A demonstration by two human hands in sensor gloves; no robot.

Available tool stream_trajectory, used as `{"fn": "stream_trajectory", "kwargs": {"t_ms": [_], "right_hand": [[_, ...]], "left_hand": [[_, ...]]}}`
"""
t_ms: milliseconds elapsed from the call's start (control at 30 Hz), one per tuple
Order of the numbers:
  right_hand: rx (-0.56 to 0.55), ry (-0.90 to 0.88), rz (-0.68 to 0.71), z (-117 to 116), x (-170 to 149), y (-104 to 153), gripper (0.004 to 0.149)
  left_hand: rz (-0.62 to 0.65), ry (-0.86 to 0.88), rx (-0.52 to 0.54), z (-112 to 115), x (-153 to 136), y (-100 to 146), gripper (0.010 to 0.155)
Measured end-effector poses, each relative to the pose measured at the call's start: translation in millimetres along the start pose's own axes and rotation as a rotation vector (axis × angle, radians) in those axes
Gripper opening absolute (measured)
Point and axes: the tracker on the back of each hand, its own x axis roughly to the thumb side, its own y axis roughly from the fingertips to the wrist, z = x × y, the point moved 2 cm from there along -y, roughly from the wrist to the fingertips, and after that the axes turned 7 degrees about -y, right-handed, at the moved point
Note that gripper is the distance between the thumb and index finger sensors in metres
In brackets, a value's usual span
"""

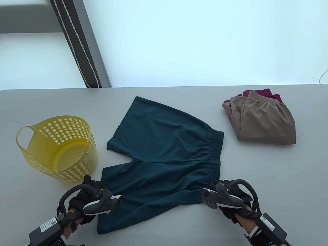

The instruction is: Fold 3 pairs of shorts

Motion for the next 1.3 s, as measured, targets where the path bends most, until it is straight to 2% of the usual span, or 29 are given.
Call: {"fn": "stream_trajectory", "kwargs": {"t_ms": [167,233,300,333,400,567,667,733,867,967,1033,1067,1167,1300], "right_hand": [[-0.039,-0.118,-0.039,6.0,-14.6,0.2,0.045],[-0.038,-0.144,-0.055,10.1,-23.3,1.1,0.043],[-0.088,-0.147,-0.094,21.0,-37.1,6.1,0.043],[-0.13,-0.163,-0.12,31.6,-47.5,11.5,0.043],[-0.127,-0.195,-0.122,46.6,-60.0,20.5,0.043],[0.068,-0.382,-0.042,80.9,-88.5,53.1,0.043],[0.042,-0.445,-0.053,94.2,-101.9,59.6,0.043],[0.031,-0.443,-0.102,98.3,-109.2,54.5,0.043],[0.023,-0.451,-0.246,87.8,-121.9,24.0,0.044],[-0.081,-0.504,-0.395,66.2,-127.6,-1.7,0.046],[-0.104,-0.517,-0.442,54.9,-128.8,-9.9,0.049],[-0.089,-0.504,-0.474,45.7,-128.6,-14.3,0.051],[-0.048,-0.462,-0.429,39.4,-122.5,-11.8,0.055],[-0.028,-0.459,-0.409,39.7,-117.1,0.3,0.063]], "left_hand": [[-0.008,0.01,-0.004,0.9,-1.7,-0.9,0.04],[-0.011,-0.031,-0.011,1.7,-5.1,-0.4,0.04],[-0.002,-0.012,-0.011,-1.2,-10.8,2.8,0.039],[0.014,0.032,-0.007,-7.1,-15.3,7.6,0.039],[0.047,0.071,0.021,-21.7,-22.4,18.3,0.039],[0.17,0.171,0.1,-72.4,-49.2,68.0,0.038],[0.204,0.247,0.199,-94.7,-66.1,88.7,0.038],[0.177,0.247,0.234,-104.9,-76.1,88.6,0.039],[0.01,0.153,0.247,-118.8,-86.5,61.4,0.039],[-0.17,-0.009,0.216,-113.7,-79.6,30.1,0.039],[-0.275,-0.086,0.238,-108.4,-74.6,20.9,0.045],[-0.334,-0.181,0.256,-102.1,-66.7,14.0,0.055],[-0.34,-0.281,0.303,-95.2,-52.9,17.9,0.061],[-0.283,-0.116,0.388,-94.4,-45.9,41.3,0.054]]}}
